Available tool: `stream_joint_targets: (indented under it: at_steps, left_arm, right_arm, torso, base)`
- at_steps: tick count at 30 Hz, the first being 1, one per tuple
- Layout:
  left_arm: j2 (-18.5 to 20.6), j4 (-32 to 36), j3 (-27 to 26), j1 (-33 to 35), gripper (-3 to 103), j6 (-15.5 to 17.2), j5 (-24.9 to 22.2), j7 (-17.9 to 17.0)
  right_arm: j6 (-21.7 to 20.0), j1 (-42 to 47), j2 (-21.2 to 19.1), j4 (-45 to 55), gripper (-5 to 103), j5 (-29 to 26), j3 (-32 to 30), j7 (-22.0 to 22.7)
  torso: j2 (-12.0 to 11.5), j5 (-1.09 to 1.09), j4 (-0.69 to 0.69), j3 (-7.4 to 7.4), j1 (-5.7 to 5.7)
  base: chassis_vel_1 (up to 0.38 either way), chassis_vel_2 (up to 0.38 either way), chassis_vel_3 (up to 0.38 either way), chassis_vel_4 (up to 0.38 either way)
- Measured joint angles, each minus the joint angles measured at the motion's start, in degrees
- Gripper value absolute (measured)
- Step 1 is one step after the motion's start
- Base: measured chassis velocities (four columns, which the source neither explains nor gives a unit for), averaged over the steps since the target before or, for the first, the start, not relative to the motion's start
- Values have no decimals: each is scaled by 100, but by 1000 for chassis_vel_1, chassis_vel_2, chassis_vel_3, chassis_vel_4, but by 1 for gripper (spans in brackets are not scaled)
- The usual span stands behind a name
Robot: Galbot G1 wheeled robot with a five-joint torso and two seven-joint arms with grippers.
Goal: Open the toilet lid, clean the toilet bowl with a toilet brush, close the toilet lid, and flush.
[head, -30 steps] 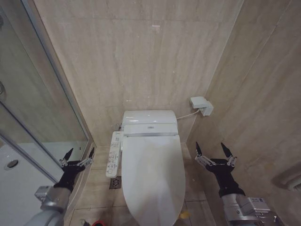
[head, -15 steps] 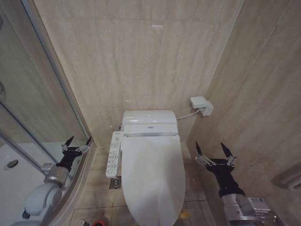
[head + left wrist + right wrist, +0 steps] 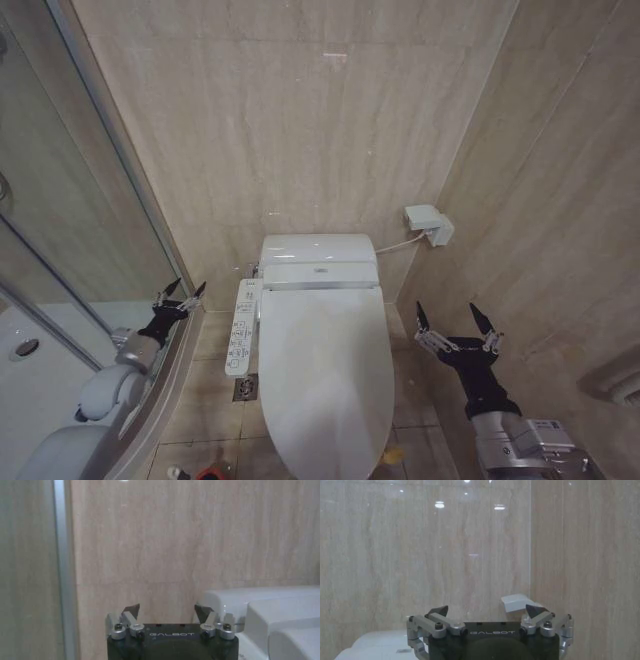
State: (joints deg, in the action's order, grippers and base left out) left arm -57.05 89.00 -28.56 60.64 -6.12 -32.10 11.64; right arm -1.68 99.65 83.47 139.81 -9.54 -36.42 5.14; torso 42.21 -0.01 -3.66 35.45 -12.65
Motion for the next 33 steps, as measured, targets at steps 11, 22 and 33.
stream_joint_targets:
  at_steps: [11,22,33]
  left_arm:
    - [305,-599,428,-734,40,-211,-4,229]
    - [383,-1437,1065,-1531,13,-481,40,565]
    - [290,-1563,1169,-1606,0,-513,66,568]
  right_arm:
    - [0,0,0,0,100,0,0,0]
    - [0,0,0,0,100,0,0,0]
    - [0,0,0,0,100,0,0,0]
  torso:
    - [0,1,1,0,0]
    - [0,1,0,0,0]
    - [2,1,0,-1,2]
  base:
    - [0,0,0,0]
    - [0,0,0,0]
    - [-12,10,8,-9]
